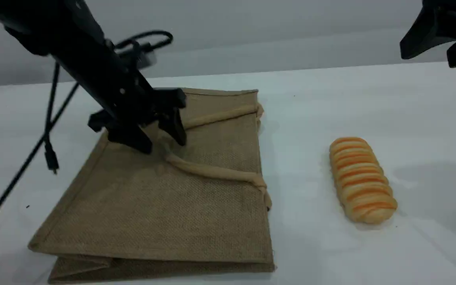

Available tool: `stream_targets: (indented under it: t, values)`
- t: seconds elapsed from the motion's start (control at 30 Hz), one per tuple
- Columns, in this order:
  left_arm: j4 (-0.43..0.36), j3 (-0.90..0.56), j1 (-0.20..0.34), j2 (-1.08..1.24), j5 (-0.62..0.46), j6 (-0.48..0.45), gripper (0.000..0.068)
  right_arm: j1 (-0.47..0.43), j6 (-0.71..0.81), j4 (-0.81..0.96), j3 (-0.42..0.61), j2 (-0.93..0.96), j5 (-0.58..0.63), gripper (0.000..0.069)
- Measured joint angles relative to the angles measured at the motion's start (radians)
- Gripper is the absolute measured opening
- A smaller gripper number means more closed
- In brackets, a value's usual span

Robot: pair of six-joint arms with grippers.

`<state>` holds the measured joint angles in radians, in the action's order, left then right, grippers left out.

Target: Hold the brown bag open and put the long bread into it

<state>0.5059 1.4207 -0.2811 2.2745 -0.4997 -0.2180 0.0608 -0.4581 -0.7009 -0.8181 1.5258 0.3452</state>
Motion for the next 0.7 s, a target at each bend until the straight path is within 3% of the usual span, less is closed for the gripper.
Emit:
stream_targets:
  t: [0.17, 0.33, 0.43, 0.63, 0.7]
  values:
    - [-0.012, 0.0, -0.022, 0.027, 0.018, 0.019, 0.0529, 0.0, 0.0, 0.0, 0.0, 0.0, -0.003, 0.048]
    - [-0.014, 0.002, -0.021, 0.041, 0.019, 0.047, 0.0462, 0.0, 0.0, 0.0, 0.0, 0.0, -0.003, 0.048]
    - [-0.003, 0.002, -0.021, 0.043, 0.014, 0.055, 0.0375, 0.0, -0.001, 0.0, 0.0, 0.0, -0.005, 0.048]
    - [0.014, 0.001, -0.022, 0.044, 0.007, 0.098, 0.0117, 0.0, 0.0, 0.0, 0.0, 0.0, -0.007, 0.048]
    - [0.013, 0.001, -0.022, 0.042, 0.006, 0.098, 0.0094, 0.0, 0.0, 0.0, 0.0, 0.0, -0.007, 0.048]
